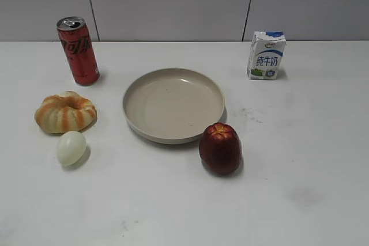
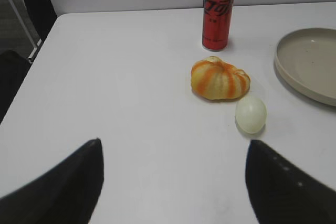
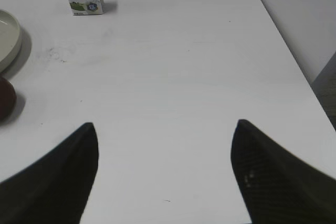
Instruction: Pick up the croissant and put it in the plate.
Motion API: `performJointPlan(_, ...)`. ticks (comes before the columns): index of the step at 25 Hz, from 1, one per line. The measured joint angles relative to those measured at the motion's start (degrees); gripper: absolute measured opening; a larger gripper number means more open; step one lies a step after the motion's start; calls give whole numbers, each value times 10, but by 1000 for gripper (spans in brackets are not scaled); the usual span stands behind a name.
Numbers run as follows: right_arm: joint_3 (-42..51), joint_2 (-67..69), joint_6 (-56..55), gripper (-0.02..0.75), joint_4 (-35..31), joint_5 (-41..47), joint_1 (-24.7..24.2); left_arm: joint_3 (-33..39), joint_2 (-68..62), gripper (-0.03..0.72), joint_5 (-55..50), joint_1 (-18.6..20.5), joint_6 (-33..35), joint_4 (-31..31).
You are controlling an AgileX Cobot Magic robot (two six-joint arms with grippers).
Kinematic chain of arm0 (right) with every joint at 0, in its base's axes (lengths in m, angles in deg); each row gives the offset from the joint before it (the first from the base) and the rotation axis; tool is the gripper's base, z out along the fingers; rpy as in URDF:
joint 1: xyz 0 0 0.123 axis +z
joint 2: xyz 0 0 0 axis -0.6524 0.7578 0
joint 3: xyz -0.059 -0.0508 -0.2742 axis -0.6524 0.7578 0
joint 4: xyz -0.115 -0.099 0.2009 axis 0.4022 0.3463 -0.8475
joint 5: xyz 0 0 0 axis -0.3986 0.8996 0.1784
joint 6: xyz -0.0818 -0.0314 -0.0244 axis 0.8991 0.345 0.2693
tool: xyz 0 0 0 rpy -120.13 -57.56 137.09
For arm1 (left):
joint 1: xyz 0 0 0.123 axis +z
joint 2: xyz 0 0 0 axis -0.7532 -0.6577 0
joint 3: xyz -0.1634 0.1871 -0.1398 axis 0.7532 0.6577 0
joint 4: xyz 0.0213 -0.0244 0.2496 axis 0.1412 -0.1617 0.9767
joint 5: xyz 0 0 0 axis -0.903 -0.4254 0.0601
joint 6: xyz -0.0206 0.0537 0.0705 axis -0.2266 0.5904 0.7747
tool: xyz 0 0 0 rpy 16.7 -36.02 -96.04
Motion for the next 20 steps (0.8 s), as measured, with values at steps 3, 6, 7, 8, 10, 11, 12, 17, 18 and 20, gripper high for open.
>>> performJointPlan(3, 0, 0, 0, 593, 0, 0, 0, -20, -77, 596, 79, 0, 0, -16)
performJointPlan(6, 0, 0, 0, 593, 0, 0, 0, -26, -186, 596, 145, -6, 0, -41)
performJointPlan(7, 0, 0, 0, 592, 0, 0, 0, -28, -228, 599, 160, -10, 0, -53)
performJointPlan(8, 0, 0, 0, 592, 0, 0, 0, -31, -273, 605, 175, -13, 0, -68)
performJointPlan(10, 0, 0, 0, 592, 0, 0, 0, -43, -362, 631, 186, -13, 0, -91)
performJointPlan(11, 0, 0, 0, 592, 0, 0, 0, -55, -411, 643, 186, -13, 0, -95)
performJointPlan(12, 0, 0, 0, 592, 0, 0, 0, -71, -453, 652, 184, -13, 0, -99)
performJointPlan(17, 0, 0, 0, 592, 0, 0, 0, -172, -676, 665, 183, -13, 15, -106)
performJointPlan(18, 0, 0, 0, 593, 0, 0, 0, -195, -715, 666, 184, -13, 16, -109)
performJointPlan(20, 0, 0, 0, 593, 0, 0, 0, -236, -783, 666, 185, -15, 16, -116)
